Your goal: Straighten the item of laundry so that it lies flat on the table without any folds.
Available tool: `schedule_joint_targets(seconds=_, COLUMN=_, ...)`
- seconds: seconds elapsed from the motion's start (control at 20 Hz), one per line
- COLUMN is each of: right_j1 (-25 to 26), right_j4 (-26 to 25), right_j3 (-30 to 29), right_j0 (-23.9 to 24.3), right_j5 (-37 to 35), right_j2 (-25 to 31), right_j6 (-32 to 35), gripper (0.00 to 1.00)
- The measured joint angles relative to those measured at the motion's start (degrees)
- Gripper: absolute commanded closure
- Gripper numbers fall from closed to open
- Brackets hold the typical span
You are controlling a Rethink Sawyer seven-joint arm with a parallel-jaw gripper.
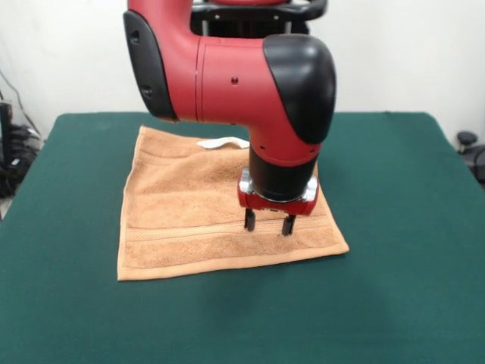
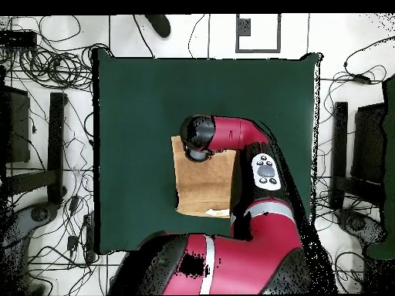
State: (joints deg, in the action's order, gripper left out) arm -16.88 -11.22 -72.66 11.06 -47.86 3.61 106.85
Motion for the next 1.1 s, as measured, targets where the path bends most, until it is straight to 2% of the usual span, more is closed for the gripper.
schedule_joint_targets(seconds=1.1, right_j1=0.97, right_j4=-0.15, right_j3=2.22, right_j0=-1.7, right_j5=-0.68, right_j2=-1.21, right_j6=-0.01, gripper=0.0)
